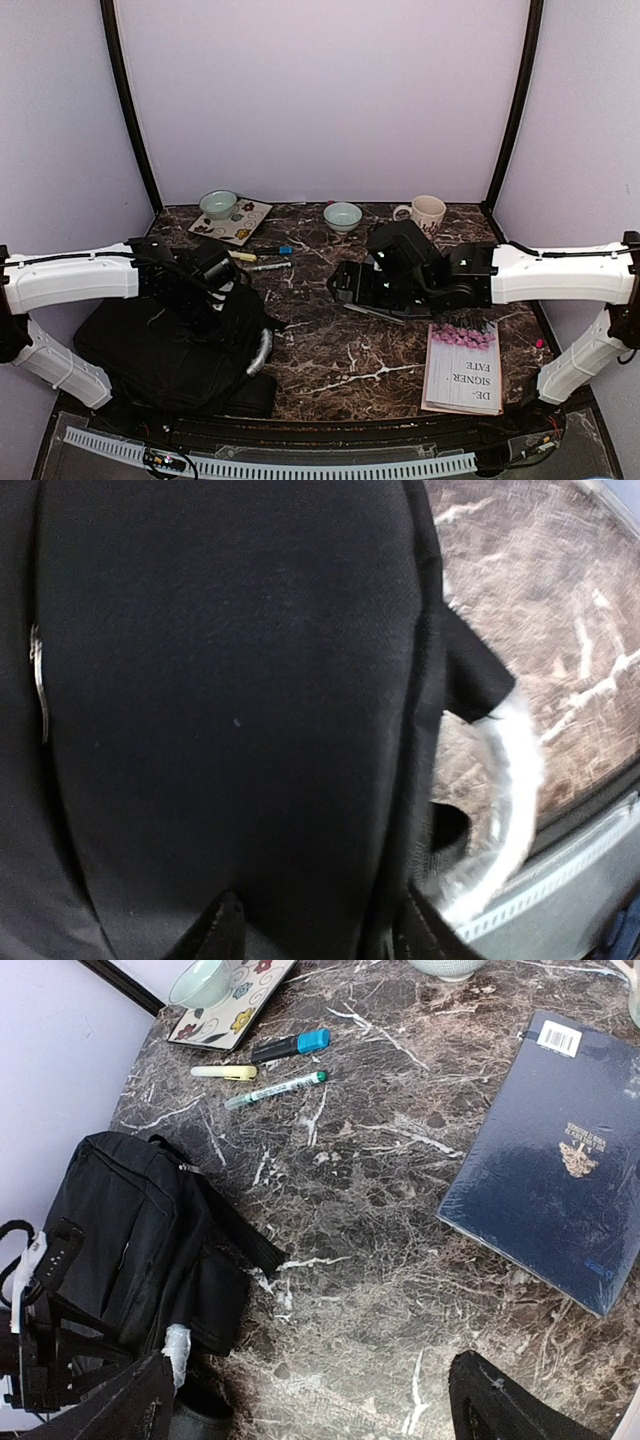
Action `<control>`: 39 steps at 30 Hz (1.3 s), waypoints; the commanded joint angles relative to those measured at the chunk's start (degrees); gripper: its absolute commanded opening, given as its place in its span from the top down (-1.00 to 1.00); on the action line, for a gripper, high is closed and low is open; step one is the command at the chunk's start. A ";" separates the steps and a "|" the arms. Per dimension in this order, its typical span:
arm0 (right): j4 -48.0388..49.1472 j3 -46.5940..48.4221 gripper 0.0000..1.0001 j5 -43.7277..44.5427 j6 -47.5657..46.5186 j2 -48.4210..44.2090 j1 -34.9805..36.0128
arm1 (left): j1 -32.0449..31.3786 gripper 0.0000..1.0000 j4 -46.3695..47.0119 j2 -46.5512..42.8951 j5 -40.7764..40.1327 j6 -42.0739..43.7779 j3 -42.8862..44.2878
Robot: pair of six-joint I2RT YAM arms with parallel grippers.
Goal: Pack the student bag
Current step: Pick up the student bag from the center of the board, then pass from the left arm to the right
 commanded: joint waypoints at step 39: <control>15.21 -5.34 -0.97 -7.83 -11.36 -7.89 0.46 | -2.17 1.00 -1.91 -6.53 9.84 15.01 27.61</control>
